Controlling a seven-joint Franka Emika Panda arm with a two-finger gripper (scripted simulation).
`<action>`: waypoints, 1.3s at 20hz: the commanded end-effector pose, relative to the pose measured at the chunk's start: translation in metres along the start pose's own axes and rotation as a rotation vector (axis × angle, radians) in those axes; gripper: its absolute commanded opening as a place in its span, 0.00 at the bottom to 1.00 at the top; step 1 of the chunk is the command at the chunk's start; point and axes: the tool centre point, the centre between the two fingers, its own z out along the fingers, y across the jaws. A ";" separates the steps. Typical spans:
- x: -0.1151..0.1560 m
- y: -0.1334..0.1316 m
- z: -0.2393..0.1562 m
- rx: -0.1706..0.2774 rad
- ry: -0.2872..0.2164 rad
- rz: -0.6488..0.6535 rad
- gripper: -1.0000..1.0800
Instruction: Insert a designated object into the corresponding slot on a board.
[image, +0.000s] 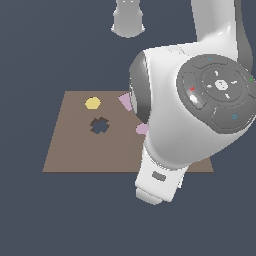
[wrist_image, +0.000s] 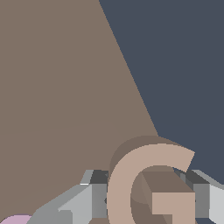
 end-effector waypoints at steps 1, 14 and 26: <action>0.011 -0.015 -0.001 -0.001 0.000 -0.095 0.00; 0.040 -0.107 -0.002 -0.001 0.000 -0.586 0.00; 0.036 -0.150 -0.003 0.000 0.000 -0.805 0.00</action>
